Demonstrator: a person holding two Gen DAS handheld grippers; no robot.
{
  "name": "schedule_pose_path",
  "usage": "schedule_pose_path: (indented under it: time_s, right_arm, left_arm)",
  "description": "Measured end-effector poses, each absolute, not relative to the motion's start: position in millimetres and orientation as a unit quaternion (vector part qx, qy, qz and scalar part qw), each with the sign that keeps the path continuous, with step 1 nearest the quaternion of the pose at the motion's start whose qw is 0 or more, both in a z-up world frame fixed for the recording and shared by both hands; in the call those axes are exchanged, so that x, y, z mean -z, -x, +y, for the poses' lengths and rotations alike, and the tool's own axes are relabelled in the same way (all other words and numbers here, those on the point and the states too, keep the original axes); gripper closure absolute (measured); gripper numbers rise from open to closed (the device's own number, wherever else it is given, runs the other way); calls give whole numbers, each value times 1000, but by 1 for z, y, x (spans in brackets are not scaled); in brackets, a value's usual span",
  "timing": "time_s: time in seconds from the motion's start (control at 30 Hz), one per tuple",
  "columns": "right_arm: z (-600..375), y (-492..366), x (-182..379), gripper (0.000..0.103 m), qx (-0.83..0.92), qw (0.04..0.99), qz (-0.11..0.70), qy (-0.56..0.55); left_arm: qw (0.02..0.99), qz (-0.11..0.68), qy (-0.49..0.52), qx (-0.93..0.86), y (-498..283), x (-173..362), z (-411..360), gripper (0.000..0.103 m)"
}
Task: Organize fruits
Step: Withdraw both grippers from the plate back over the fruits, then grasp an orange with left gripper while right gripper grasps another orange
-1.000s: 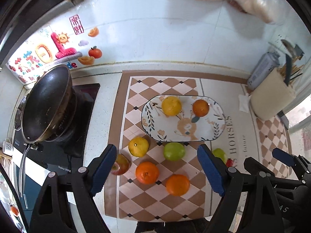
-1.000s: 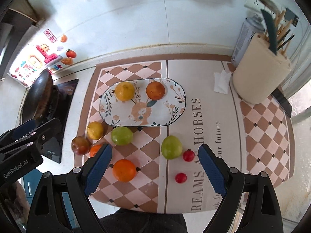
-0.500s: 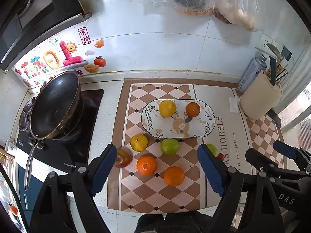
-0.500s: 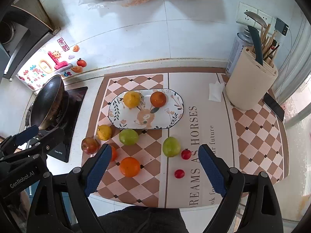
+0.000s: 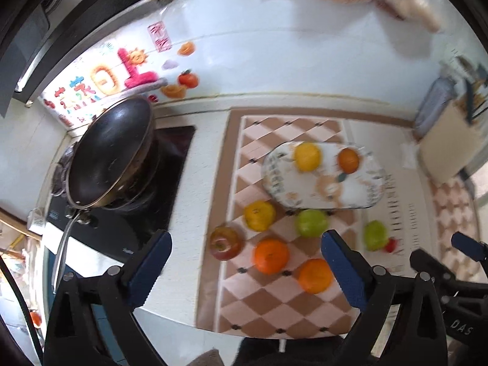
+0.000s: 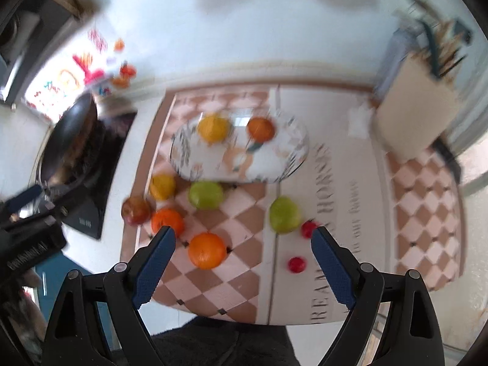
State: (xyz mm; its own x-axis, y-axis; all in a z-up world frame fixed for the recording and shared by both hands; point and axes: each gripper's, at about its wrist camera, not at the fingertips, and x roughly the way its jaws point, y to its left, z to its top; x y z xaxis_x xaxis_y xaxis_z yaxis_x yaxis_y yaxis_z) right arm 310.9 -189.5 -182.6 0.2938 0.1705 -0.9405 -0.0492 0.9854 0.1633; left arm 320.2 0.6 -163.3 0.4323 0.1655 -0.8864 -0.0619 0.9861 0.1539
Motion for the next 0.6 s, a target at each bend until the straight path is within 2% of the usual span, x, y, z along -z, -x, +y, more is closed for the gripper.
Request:
schedule_pose_path:
  time_s: [0.2, 0.3, 0.53, 0.6]
  right_arm:
    - [-154, -324, 297, 11, -121, 721, 679, -69]
    - [-137, -327, 333, 11, -136, 698, 700, -67]
    - [-104, -333, 382, 32, -158, 670, 725, -32]
    - [-104, -331, 384, 35, -160, 673, 722, -20]
  left_arm:
    - [797, 592, -57, -102, -328, 227, 29, 3]
    - [771, 627, -41, -107, -329, 255, 40, 3]
    - [731, 674, -9, -107, -333, 295, 48, 3]
    - [724, 683, -5, -100, -336, 305, 45, 3]
